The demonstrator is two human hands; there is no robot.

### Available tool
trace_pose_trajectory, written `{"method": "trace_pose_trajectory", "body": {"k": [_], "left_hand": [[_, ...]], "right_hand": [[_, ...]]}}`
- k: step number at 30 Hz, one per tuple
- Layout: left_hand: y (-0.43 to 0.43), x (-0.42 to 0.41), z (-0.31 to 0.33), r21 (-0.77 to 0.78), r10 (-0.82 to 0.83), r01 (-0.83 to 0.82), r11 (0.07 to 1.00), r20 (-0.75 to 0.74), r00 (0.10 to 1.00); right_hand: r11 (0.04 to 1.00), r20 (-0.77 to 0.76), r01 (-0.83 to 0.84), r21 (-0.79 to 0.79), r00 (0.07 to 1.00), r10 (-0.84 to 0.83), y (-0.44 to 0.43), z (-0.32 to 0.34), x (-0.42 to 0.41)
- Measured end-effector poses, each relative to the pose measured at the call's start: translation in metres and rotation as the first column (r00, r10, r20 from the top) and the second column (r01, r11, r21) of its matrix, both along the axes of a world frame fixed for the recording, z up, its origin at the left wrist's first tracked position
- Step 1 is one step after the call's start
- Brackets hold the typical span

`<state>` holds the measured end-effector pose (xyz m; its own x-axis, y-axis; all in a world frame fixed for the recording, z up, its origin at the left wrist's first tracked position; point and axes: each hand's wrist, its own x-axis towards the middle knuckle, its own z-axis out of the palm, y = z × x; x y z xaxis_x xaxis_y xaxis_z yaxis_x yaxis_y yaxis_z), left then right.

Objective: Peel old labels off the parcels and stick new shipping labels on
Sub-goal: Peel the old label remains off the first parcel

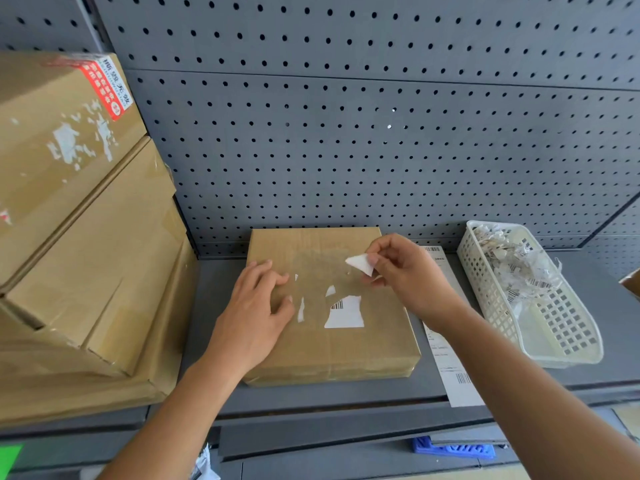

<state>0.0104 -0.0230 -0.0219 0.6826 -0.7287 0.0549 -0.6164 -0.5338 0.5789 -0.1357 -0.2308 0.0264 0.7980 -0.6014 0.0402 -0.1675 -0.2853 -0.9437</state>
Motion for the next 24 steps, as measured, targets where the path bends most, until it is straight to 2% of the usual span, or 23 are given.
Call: {"method": "trace_pose_trajectory", "body": {"k": [6,9,14,20,24], "left_hand": [[0.0,0.0,0.001,0.002,-0.004,0.004,1.0,0.002,1.0],[0.0,-0.001,0.002,0.007,-0.002,0.002,1.0,-0.002,1.0],[0.0,-0.001,0.002,0.012,-0.001,0.001,1.0,0.004,1.0],[0.0,0.0,0.001,0.003,-0.002,0.002,1.0,0.014,1.0],[0.001,-0.001,0.001,-0.002,-0.003,0.003,1.0,0.016,1.0]], "right_hand": [[0.967,-0.186,-0.079,-0.242,0.982,0.034,0.008,-0.014,0.009],[0.952,-0.215,-0.141,-0.27,0.973,0.083,0.016,-0.013,0.015],[0.896,-0.361,-0.273,-0.351,0.922,0.139,0.025,-0.013,0.02],[0.803,-0.36,-0.296,-0.517,0.927,0.109,0.031,-0.022,0.026],[0.778,-0.326,-0.286,-0.56,0.939,0.11,0.03,-0.028,0.026]]}}
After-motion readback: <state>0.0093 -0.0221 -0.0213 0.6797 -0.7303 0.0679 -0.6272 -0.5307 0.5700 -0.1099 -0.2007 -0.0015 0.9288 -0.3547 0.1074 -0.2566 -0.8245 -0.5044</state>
